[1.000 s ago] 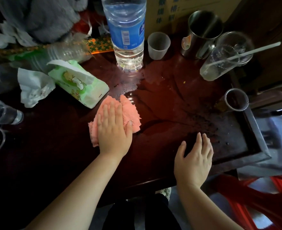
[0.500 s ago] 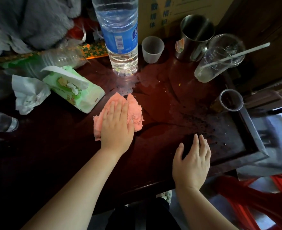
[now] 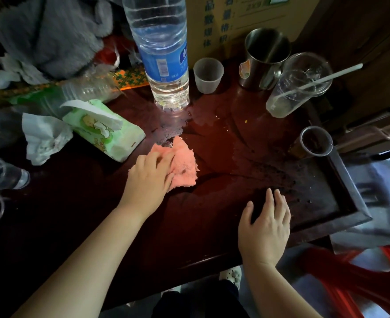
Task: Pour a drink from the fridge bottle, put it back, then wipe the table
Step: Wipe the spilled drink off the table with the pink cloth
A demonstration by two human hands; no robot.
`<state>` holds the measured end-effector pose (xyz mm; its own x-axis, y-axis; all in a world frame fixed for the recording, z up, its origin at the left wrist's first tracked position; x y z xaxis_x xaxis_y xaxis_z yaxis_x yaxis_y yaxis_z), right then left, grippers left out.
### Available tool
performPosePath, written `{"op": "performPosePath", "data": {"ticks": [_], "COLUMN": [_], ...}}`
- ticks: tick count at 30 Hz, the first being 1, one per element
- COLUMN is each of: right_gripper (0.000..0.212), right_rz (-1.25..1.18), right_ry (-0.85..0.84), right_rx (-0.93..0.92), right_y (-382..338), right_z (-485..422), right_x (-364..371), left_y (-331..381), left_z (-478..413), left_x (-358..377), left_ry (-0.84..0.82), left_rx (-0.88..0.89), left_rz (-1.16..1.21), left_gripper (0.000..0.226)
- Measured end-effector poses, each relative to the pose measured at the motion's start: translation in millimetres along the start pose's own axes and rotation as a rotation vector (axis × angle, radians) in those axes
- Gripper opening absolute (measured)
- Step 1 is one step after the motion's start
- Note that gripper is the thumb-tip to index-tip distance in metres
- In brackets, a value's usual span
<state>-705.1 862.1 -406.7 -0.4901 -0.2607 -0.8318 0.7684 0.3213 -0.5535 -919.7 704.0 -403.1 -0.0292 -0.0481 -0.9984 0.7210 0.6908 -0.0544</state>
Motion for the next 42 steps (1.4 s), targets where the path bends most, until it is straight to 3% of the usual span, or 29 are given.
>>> {"op": "performPosePath", "data": {"ticks": [5, 10, 14, 18, 22, 28, 32, 35, 42], "right_gripper": [0.054, 0.054, 0.059, 0.06, 0.062, 0.063, 0.056, 0.056, 0.055], "right_rz": [-0.002, 0.012, 0.045, 0.059, 0.063, 0.052, 0.049, 0.023, -0.008], "right_ry": [0.0, -0.005, 0.006, 0.004, -0.005, -0.013, -0.024, -0.043, -0.064], "right_rx": [0.007, 0.001, -0.015, -0.027, -0.017, -0.004, 0.001, 0.016, 0.02], "right_y": [0.1, 2.8, 4.1, 3.2, 4.9, 5.8, 4.5, 3.6, -0.7], "right_z": [-0.4, -0.7, -1.8, -1.8, -1.5, -1.2, -2.5, -2.0, -1.1], "right_x": [-0.2, 1.9, 2.4, 2.7, 4.4, 6.7, 4.5, 3.1, 0.3], "left_y": [-0.6, 0.7, 13.6, 47.5, 75.8, 86.9, 79.9, 62.9, 29.7], "left_z": [-12.8, -29.2, -73.8, -121.4, -159.1, -168.4, -137.7, -78.4, 63.1], "left_x": [1.5, -34.7, -56.4, -72.9, -57.6, -14.3, -26.0, -34.9, -16.3], "left_ry": [-0.036, 0.104, 0.145, 0.189, 0.084, -0.053, 0.03, 0.093, -0.019], "left_rx": [0.015, 0.018, 0.032, 0.111, 0.116, 0.175, 0.194, 0.061, -0.194], "left_rz": [0.126, 0.208, 0.282, 0.202, 0.086, -0.079, 0.008, 0.104, 0.068], "left_gripper": [0.058, 0.041, 0.049, 0.054, 0.044, 0.06, 0.055, 0.05, 0.057]}}
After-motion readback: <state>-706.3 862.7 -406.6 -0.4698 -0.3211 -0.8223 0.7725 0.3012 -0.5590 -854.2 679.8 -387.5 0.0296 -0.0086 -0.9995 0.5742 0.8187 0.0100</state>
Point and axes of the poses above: each hand's wrist, its own z-axis away from the middle knuckle, its own x-axis out of the palm, y = z × x, the point moved 7 cm from there along -z, towards the middle knuckle, and after that the axes turned 13 degrees about -z, right-handed, at the moved point
